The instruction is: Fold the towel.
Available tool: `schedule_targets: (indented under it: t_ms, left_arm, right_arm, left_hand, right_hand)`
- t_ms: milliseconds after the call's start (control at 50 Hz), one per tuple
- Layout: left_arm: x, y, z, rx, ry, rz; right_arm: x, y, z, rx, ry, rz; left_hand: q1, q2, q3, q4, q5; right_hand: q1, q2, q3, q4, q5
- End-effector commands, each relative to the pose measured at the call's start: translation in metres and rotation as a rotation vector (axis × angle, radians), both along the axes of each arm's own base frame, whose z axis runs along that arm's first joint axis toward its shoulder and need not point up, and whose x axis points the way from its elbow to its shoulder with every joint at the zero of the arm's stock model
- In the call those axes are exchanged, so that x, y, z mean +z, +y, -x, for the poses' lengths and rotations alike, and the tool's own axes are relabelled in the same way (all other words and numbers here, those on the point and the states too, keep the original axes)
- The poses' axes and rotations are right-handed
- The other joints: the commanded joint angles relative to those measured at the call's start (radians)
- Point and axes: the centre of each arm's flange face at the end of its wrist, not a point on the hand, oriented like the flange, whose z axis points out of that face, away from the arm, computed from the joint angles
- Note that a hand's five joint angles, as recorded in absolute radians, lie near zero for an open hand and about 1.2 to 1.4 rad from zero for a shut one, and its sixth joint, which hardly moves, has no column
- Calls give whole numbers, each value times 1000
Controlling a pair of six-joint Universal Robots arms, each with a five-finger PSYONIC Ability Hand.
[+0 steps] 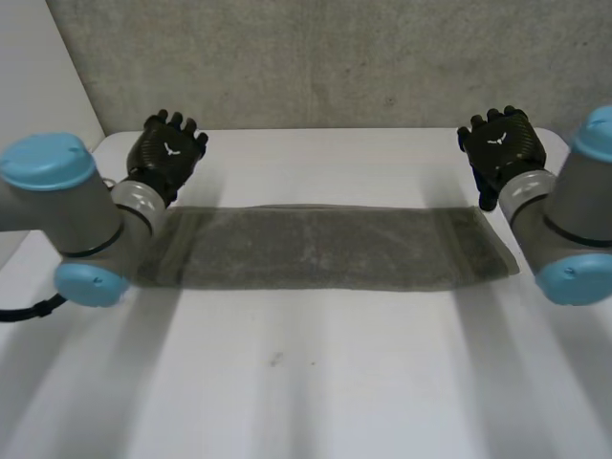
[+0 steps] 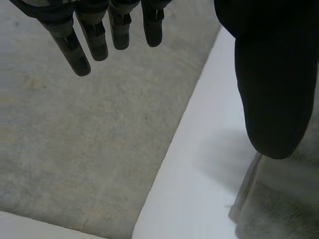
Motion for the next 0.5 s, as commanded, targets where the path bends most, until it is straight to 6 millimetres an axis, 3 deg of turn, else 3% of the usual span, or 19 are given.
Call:
schedule_targets:
  t_ms: [20, 60, 200, 280, 380, 500]
  left_arm:
    - [25, 46, -15, 0, 277, -121]
    - [20, 59, -20, 5, 409, -208]
    - [9, 72, -27, 22, 557, -301]
    - [4, 74, -27, 15, 565, -291]
    - [-6, 77, -31, 29, 559, -301]
    - [-9, 78, -32, 28, 562, -288]
  right_arm:
    - [-11, 31, 23, -21, -27, -259]
    - [-21, 38, 33, -48, -31, -358]
    - [-48, 36, 44, -78, -34, -412]
    - [-66, 26, 49, -92, -43, -378]
    - [-80, 18, 53, -104, -43, -352]
    - [-87, 11, 58, -118, -48, -335]
  left_hand:
    - [1, 8, 5, 6, -29]
    - [1, 8, 5, 6, -29]
    - [1, 8, 5, 6, -29]
    - [1, 8, 5, 6, -29]
    - [1, 8, 5, 6, -29]
    - [1, 8, 5, 6, -29]
  right_hand:
    - [47, 30, 40, 23, 24]
    - [76, 60, 70, 53, 54]
    - [103, 86, 96, 79, 80]
    - [287, 270, 280, 264, 265]
    - [358, 341, 351, 335, 336]
    - [496, 480, 490, 473, 474]
